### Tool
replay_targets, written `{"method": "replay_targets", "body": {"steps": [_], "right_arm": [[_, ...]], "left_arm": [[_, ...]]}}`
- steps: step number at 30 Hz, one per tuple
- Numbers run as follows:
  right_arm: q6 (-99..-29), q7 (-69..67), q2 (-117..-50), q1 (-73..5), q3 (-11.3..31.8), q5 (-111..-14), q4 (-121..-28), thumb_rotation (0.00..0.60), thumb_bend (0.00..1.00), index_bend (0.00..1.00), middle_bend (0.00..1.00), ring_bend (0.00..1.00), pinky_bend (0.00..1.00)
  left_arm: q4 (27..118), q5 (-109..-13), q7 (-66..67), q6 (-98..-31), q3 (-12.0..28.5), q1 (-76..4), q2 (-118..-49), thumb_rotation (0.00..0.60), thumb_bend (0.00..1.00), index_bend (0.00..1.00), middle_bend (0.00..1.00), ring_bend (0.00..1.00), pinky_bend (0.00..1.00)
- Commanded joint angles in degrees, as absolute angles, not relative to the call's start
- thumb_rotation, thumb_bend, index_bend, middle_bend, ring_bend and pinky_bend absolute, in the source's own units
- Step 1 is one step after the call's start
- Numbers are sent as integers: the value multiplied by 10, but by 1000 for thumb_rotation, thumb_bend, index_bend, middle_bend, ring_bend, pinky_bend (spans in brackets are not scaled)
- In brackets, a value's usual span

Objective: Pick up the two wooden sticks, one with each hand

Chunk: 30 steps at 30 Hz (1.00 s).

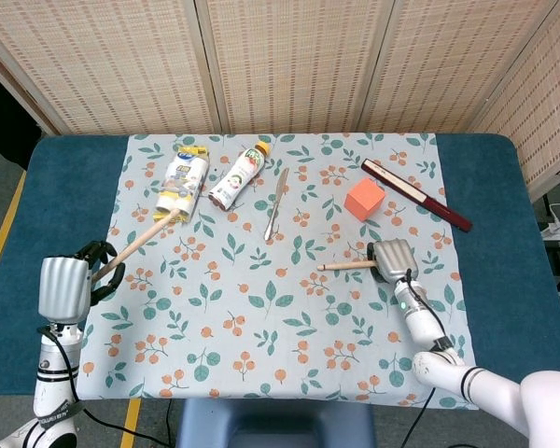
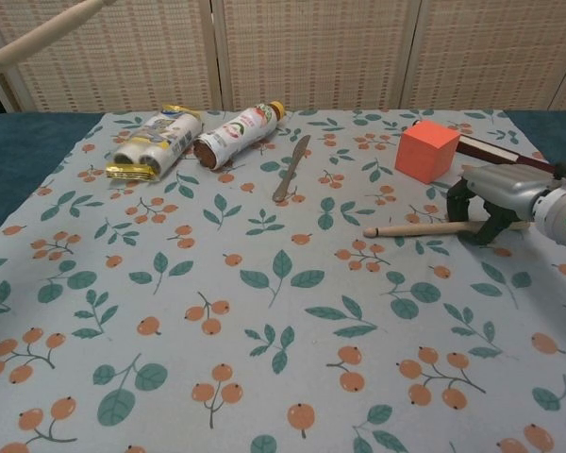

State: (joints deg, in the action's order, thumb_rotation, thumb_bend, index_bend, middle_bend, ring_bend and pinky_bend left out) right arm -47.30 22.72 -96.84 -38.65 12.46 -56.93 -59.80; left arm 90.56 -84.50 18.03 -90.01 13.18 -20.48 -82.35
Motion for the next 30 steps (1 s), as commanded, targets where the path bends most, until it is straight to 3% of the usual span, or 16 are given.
{"method": "replay_targets", "body": {"steps": [1,9,15,30], "right_arm": [[-477,225,-966,-386,124,-571,-600,600,836,631,542,884,1000],[-508,192,-948,-374,123,-599,-625,600,991,761,625,884,1000],[-537,160,-917,-362,125,-626,-666,600,1000,807,655,885,1000],[-604,154,-762,-340,144,-677,-958,600,1000,808,657,885,1000]], "left_arm": [[905,-845,181,-899,131,-205,-825,600,442,686,856,1000,1000],[897,-840,181,-894,130,-205,-829,600,443,687,856,1000,1000],[880,-829,179,-879,124,-206,-840,600,443,687,856,1000,1000],[830,-810,177,-836,126,-237,-906,600,444,687,856,1000,1000]]}}
